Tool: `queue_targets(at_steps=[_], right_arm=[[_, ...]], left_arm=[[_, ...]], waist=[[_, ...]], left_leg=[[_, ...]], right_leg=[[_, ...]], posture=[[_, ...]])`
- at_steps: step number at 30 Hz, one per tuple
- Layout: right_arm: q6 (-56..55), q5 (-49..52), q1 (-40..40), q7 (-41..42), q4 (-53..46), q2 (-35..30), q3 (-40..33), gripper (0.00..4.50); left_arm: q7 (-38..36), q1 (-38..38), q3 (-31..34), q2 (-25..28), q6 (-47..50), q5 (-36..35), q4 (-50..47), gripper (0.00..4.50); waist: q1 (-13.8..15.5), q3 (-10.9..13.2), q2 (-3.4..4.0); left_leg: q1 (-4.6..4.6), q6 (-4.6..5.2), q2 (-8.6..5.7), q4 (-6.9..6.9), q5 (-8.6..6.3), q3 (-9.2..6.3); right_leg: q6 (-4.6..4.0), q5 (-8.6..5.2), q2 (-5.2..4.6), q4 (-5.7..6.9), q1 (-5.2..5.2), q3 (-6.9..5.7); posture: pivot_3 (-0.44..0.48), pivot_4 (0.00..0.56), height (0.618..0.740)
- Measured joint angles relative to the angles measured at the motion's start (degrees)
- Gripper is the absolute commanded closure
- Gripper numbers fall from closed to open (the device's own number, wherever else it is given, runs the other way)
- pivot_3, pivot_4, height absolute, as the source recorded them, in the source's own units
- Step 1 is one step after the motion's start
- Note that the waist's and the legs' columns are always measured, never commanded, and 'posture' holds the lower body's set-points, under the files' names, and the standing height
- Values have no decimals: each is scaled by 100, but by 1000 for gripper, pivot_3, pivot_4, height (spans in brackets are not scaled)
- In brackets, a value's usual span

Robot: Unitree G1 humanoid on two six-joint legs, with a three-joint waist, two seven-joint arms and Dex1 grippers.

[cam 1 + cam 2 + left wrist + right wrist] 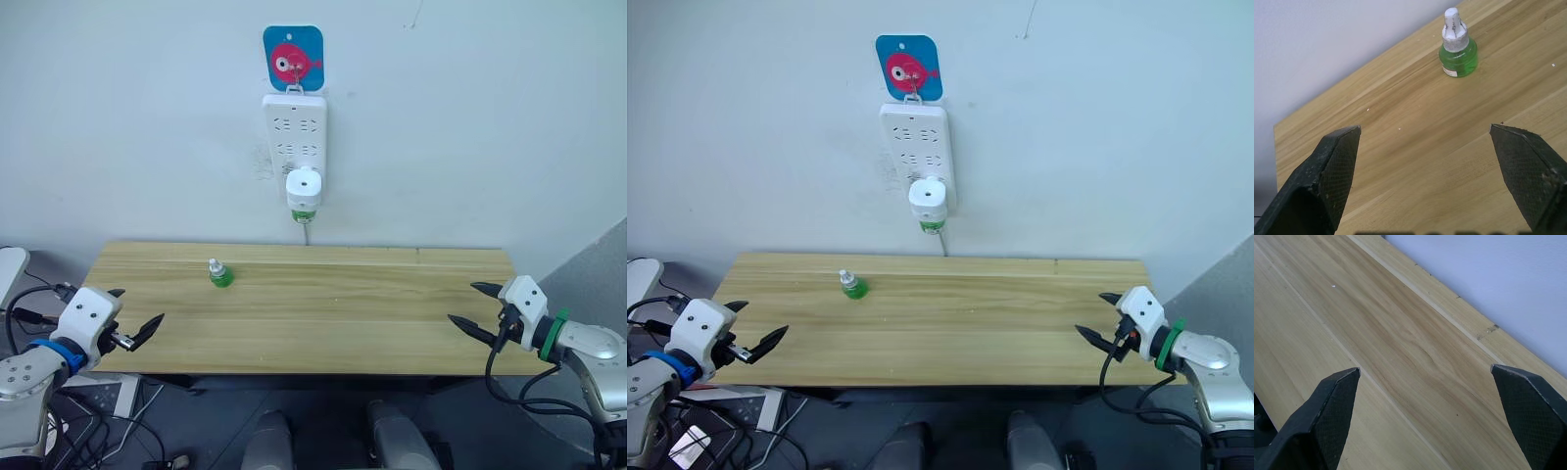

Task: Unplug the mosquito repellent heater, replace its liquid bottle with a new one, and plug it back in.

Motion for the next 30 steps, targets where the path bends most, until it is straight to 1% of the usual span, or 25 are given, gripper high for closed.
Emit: queue_targets(at_steps=[12, 22, 26, 30], right_arm=[[-489, 6, 20, 160, 593, 2, -81, 10], [-625, 7, 19, 223, 681, 2, -81, 10], [-628, 8, 25, 224, 681, 2, -81, 10], [-627, 12, 43, 224, 680, 2, -82, 10]], left_arm=[[-41, -44, -169, -3, 24, 0, 0, 0], [-186, -48, -228, 16, 22, 2, 47, 0], [-545, -7, -244, 88, -57, -70, 46, 0], [-886, 40, -228, 129, 152, -338, 24, 0]], waist=[[-19, 0, 0], [-21, -1, 0], [-21, -1, 0], [-22, -1, 0]], left_leg=[[3, 0, 1, 0, 0, 4], [3, 0, 1, 0, 0, 5], [3, 0, 1, 0, 0, 7], [3, 0, 1, 0, 0, 7]], right_leg=[[0, 0, 0, 2, 0, 3], [1, 0, 1, 1, 0, 4], [1, 0, 1, 1, 0, 5], [1, 0, 1, 2, -1, 5]], posture=[[7, 164, 740], [1, 161, 740], [0, 164, 740], [-1, 169, 740]])
